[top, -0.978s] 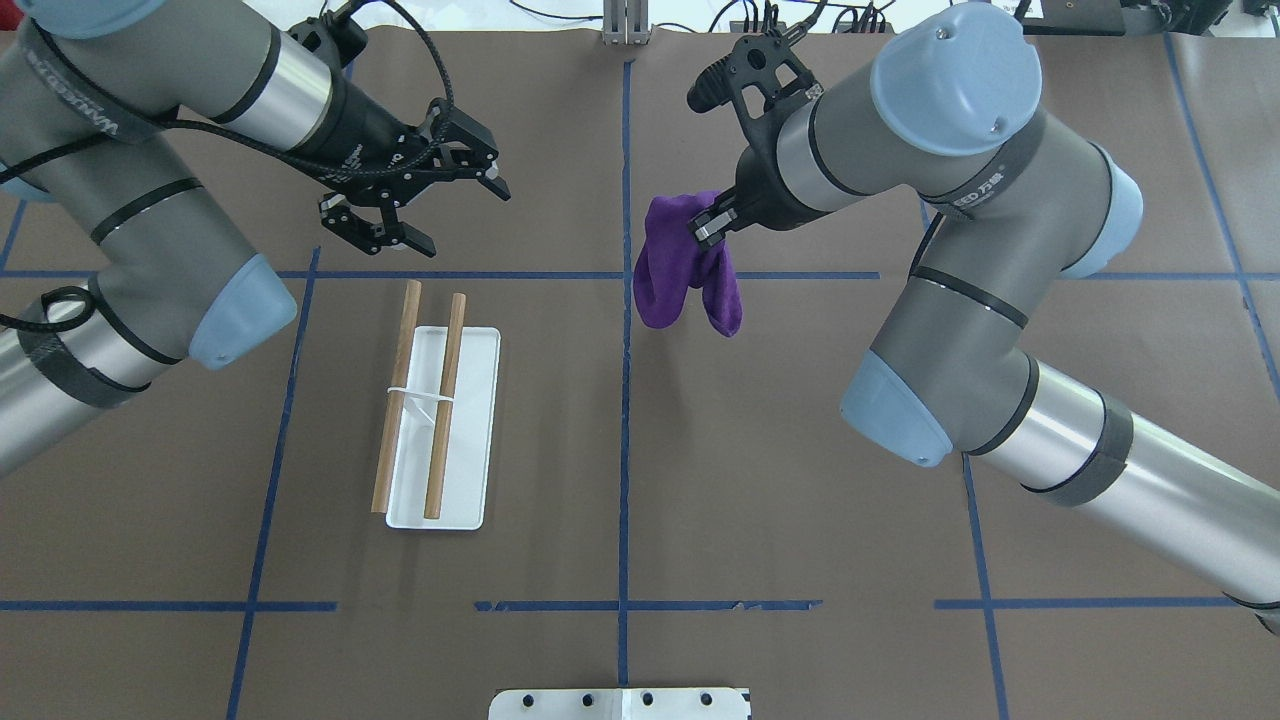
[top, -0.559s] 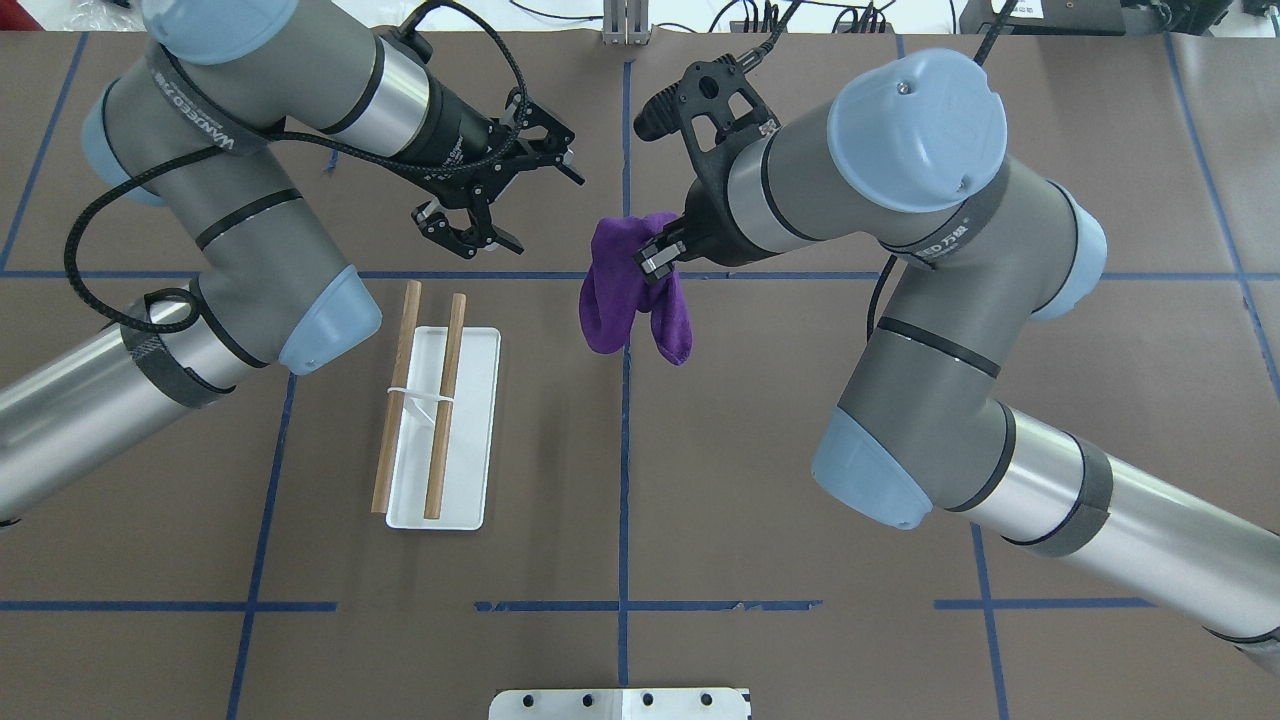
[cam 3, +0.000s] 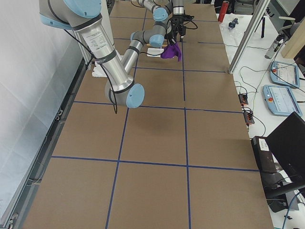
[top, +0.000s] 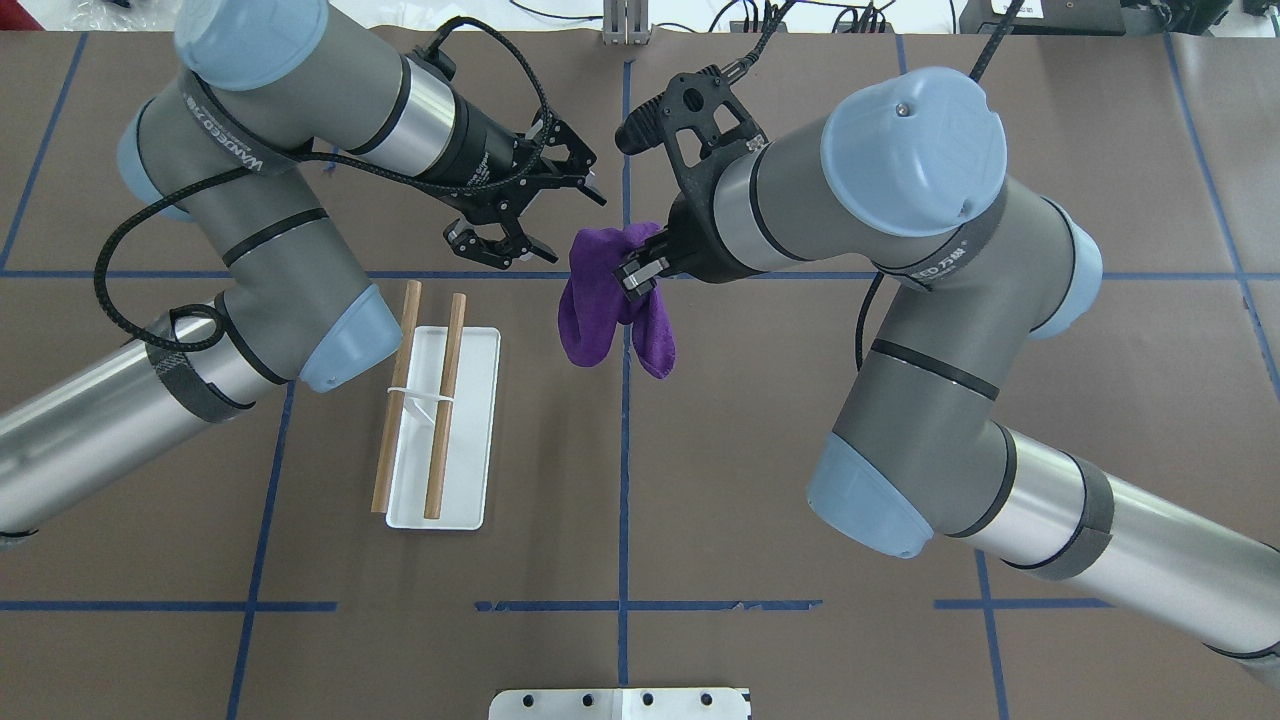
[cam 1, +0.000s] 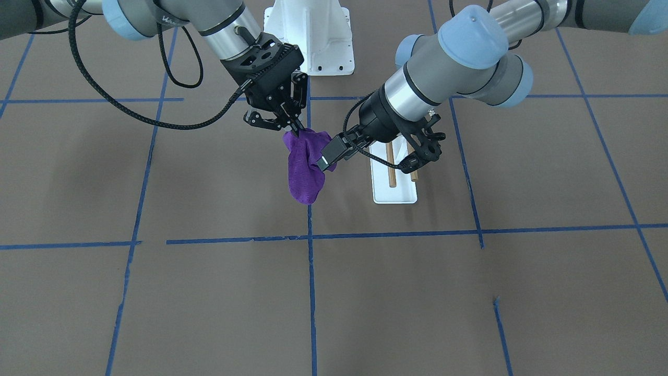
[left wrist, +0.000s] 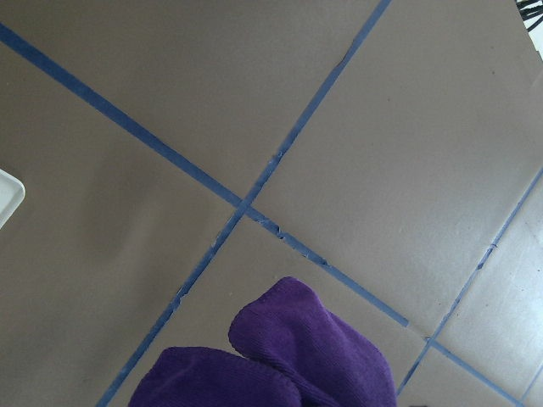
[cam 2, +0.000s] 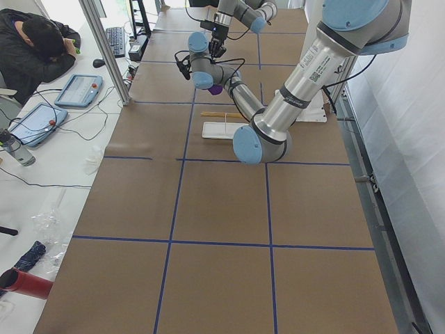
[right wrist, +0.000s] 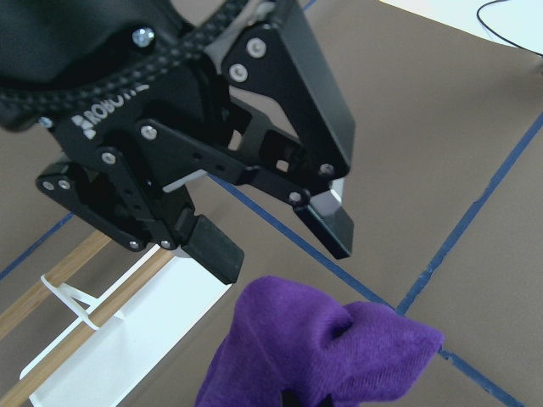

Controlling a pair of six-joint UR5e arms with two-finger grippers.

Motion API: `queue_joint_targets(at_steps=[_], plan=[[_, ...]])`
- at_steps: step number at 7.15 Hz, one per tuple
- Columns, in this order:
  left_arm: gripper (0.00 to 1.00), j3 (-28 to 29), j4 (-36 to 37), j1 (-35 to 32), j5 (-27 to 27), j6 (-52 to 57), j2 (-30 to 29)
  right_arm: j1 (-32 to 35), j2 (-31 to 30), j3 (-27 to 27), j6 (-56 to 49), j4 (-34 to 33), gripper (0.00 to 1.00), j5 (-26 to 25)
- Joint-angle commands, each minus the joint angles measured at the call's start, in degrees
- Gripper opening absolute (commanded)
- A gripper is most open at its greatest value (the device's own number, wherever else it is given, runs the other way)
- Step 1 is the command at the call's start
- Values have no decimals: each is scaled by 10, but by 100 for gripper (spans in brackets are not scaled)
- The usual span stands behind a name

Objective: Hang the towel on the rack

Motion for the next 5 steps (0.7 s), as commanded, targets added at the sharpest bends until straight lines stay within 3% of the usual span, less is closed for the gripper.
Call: queue_joint_targets(at_steps=[1, 3, 5], plan=[[64, -4, -1, 14, 0, -3, 0, 0, 3, 1, 3, 0, 0, 0], [52, -11, -2, 19, 0, -4, 0, 0, 2, 1, 3, 0, 0, 0], [18, -11, -2, 19, 0, -3, 1, 0, 1, 2, 3, 0, 0, 0]])
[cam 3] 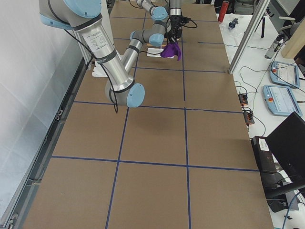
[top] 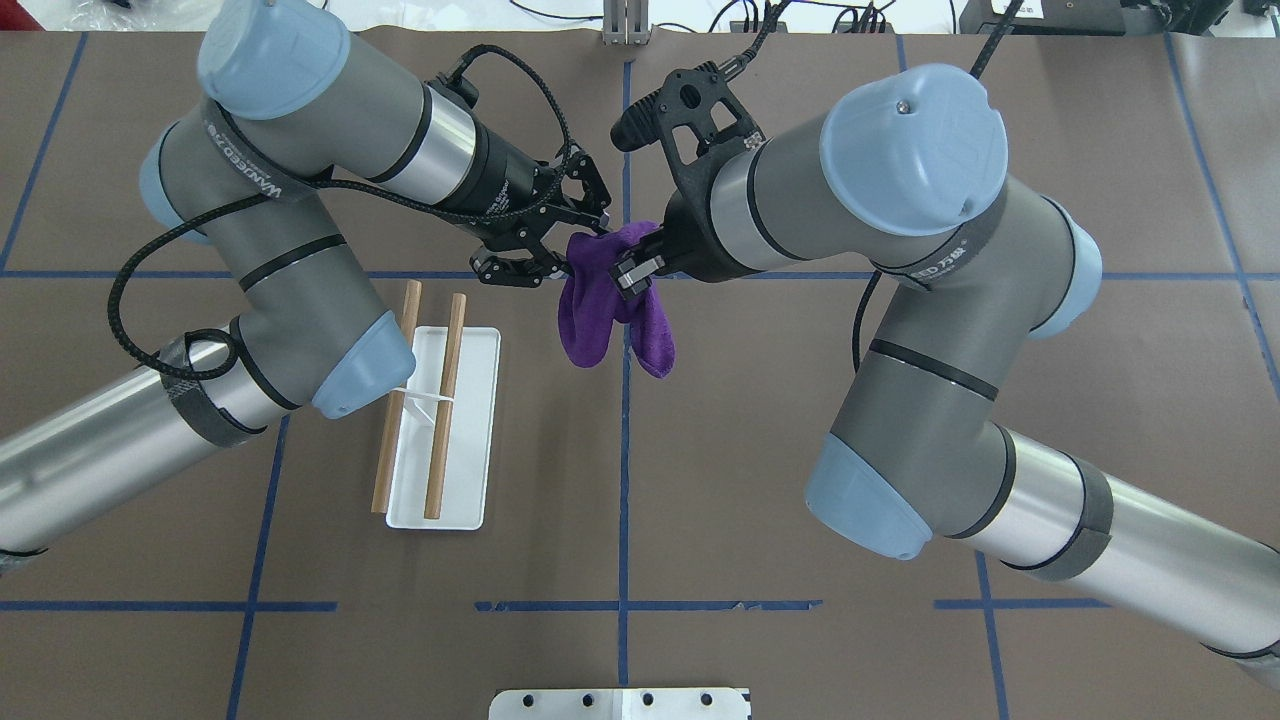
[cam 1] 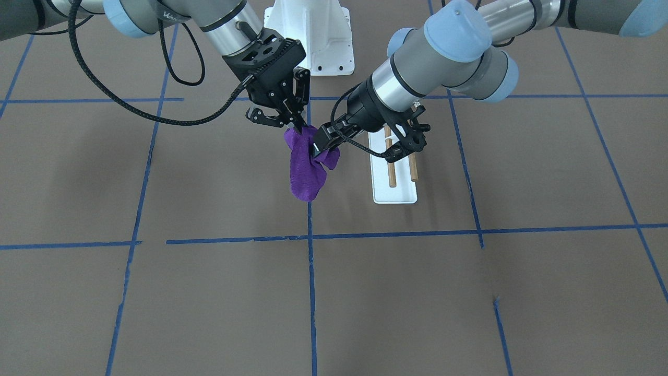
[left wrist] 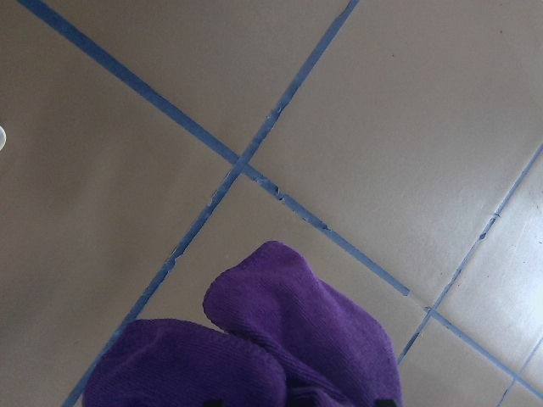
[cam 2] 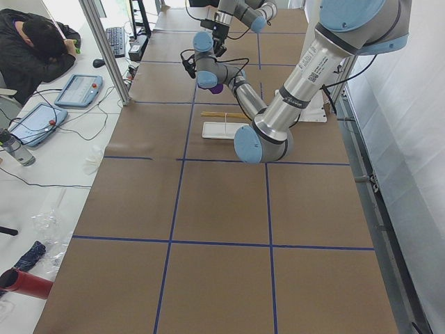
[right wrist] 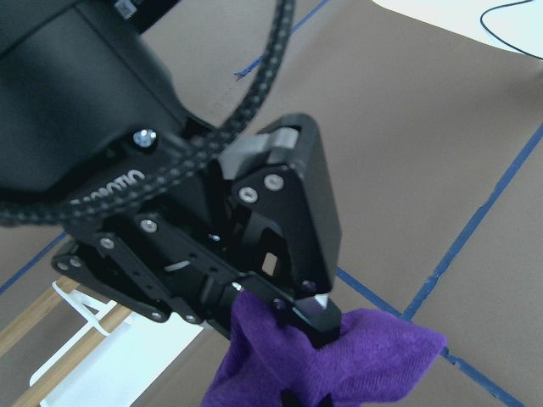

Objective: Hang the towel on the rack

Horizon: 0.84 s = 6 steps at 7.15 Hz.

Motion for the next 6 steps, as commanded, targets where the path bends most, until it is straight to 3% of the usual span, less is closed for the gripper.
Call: queue_joint_targets(at_steps=[1, 3, 4, 5, 6], plan=[[15, -1, -15, 0, 0, 1, 4, 1, -5, 5, 0, 0, 0, 1], [11, -1, -30, 0, 0, 2, 6, 1, -6, 9, 0, 0, 0, 1], [0, -1, -30, 0, 0, 3, 6, 1, -7, 8, -3, 1, 0, 4], [0, -1, -30, 0, 0, 4, 7, -1, -6, 5, -1, -1, 12, 19], [0, -1, -30, -1, 0, 5, 7, -1, -6, 9, 8, -16, 83, 34]])
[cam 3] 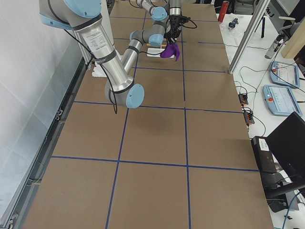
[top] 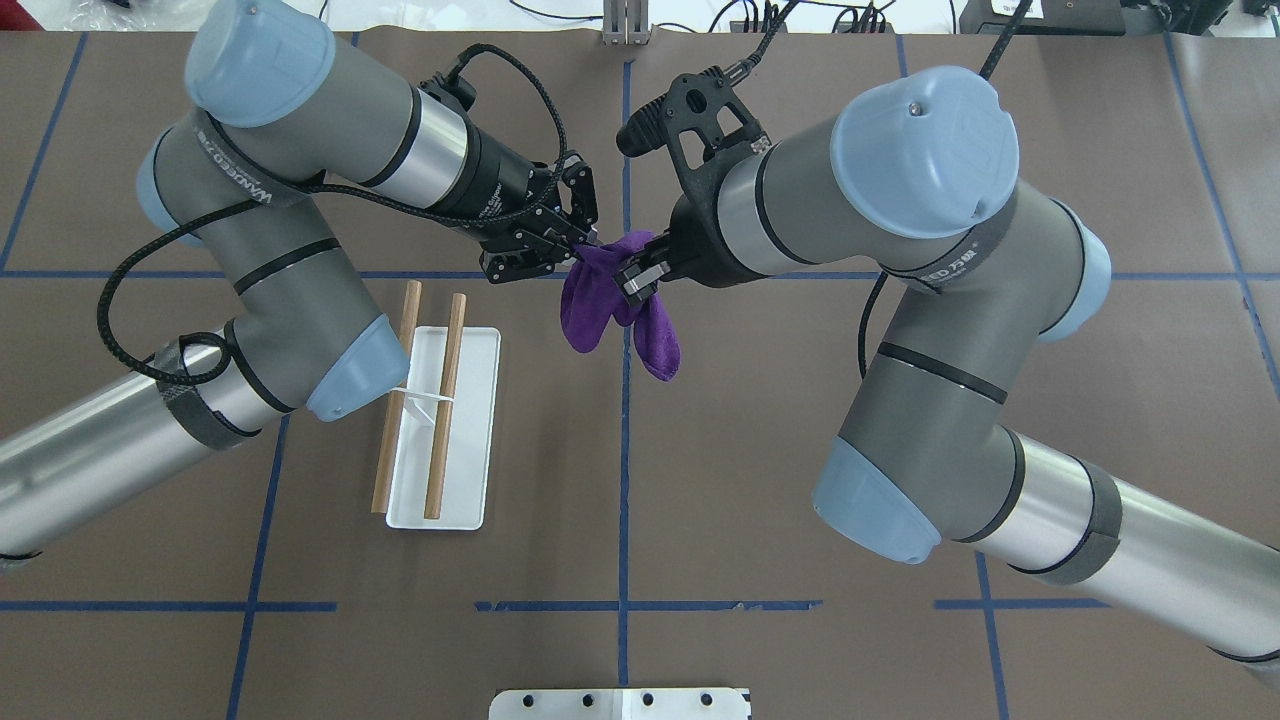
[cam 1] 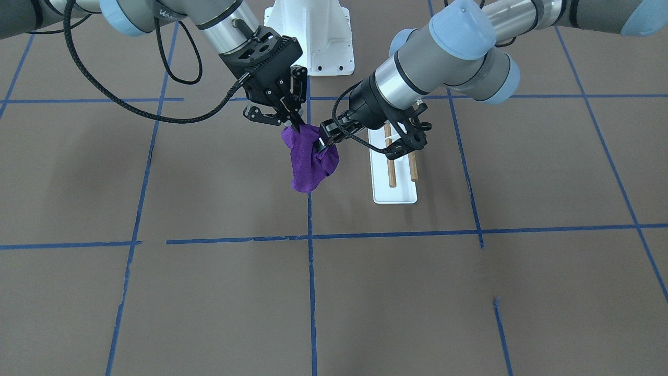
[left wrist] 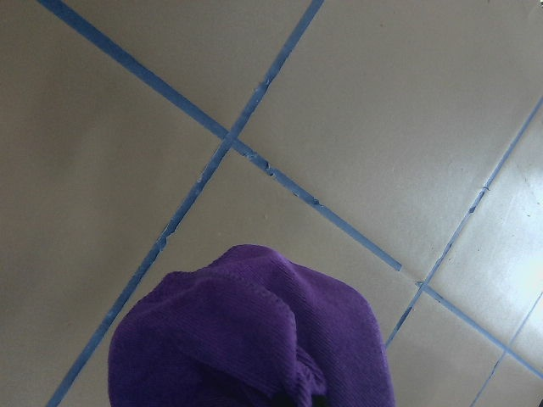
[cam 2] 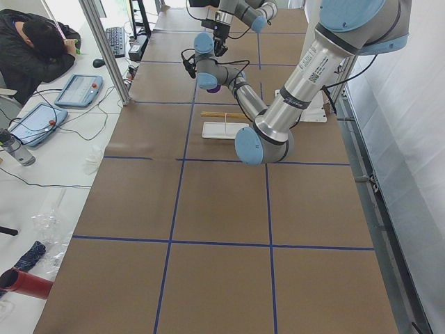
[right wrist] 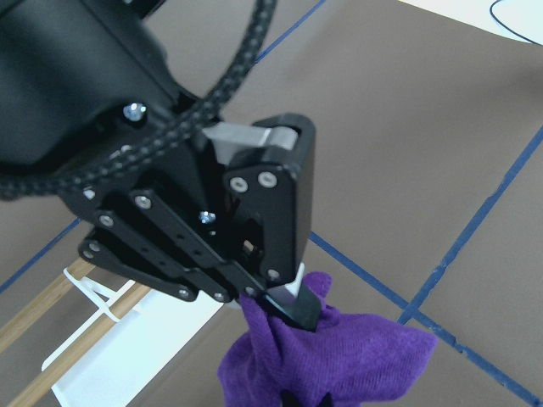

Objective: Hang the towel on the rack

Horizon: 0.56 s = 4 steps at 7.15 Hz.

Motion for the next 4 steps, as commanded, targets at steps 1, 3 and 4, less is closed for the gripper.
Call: queue_joint_targets(at_steps=[1, 3, 4], plan=[[0, -1, 0, 0, 0, 0, -1, -1, 3, 15, 9, -59, 99, 25], [0, -1, 2, -2, -1, 5, 1, 22, -2, 21, 8, -86, 100, 73], [0, -12, 1, -5, -4, 8, 22, 56, -12, 29, 7, -140, 100, 118]])
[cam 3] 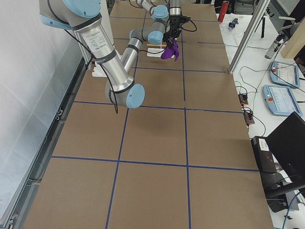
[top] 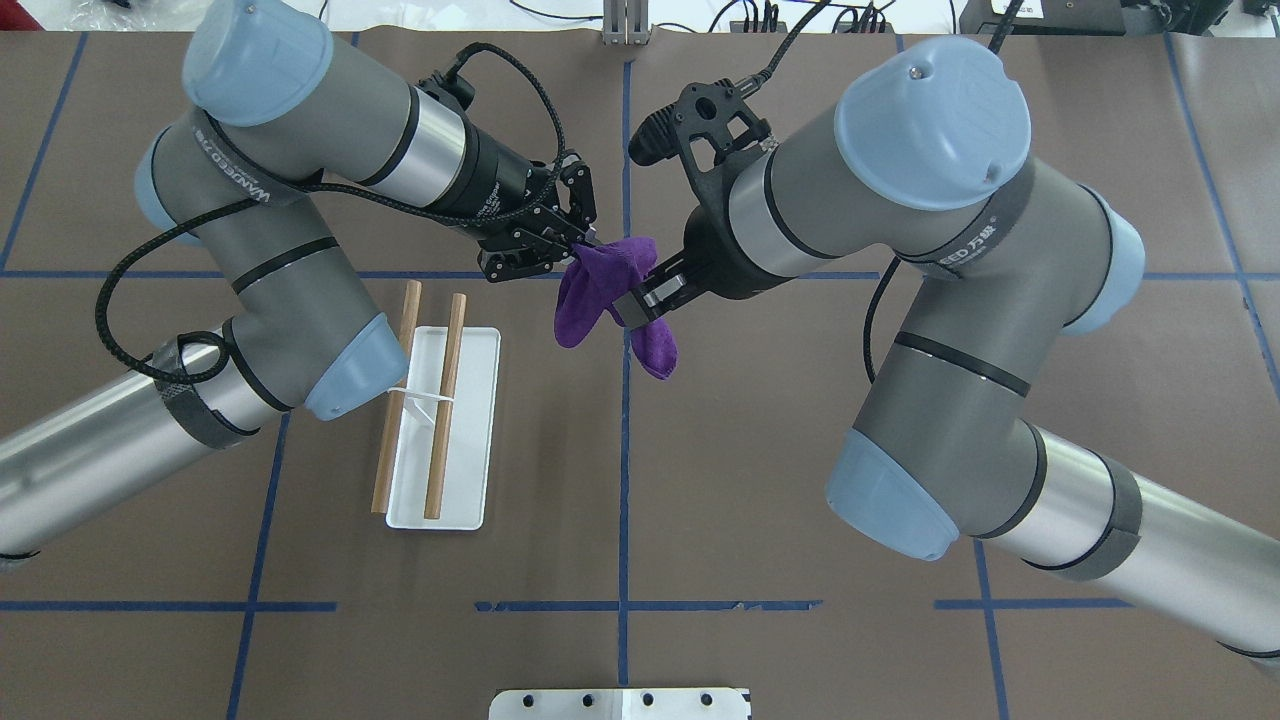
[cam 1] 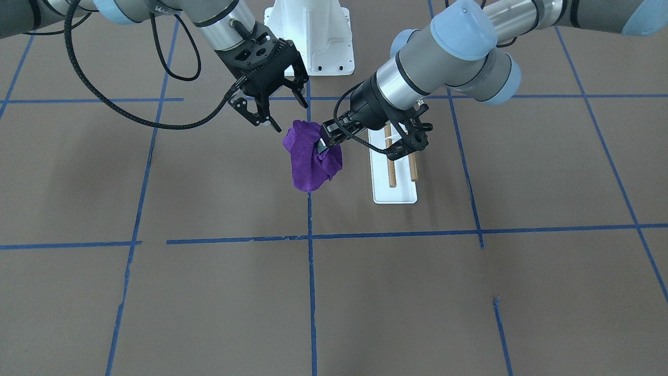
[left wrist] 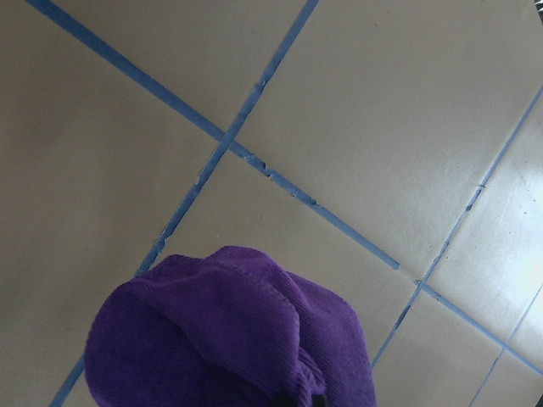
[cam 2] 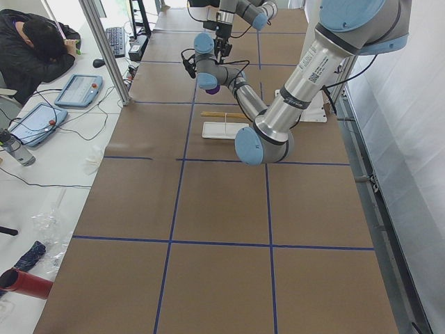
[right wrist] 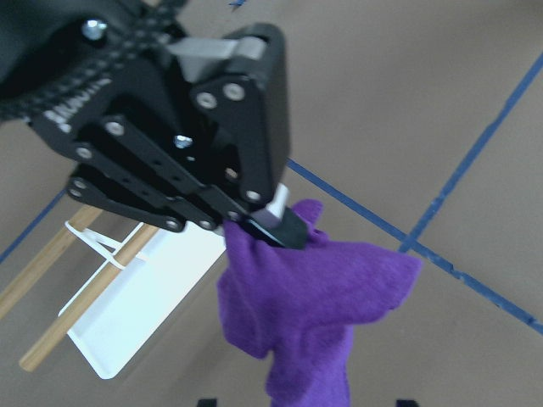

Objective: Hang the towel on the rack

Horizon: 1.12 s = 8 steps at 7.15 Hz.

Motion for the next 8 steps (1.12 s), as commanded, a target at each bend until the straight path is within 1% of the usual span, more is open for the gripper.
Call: queue_joint_targets(at_steps=[1, 2, 3, 4, 6, 7, 8], plan=[[0, -36, 5, -8, -7, 40, 44, 49, -35, 9, -6, -62, 100, 61], [0, -52, 8, -21, -48, 88, 81, 54, -66, 6, -15, -63, 100, 62], [0, -56, 8, -53, -71, 134, 99, 73, -102, 7, -63, -66, 100, 62], [0, -60, 8, -57, -72, 174, 110, 88, -126, 7, -122, -79, 100, 62], [0, -79, 10, -52, -72, 254, 151, 120, -164, 2, -233, -118, 100, 61], [0, -78, 10, -49, -70, 306, 172, 139, -183, 2, -287, -134, 100, 60], [0, -78, 10, -49, -67, 348, 186, 156, -197, 1, -323, -135, 100, 61]])
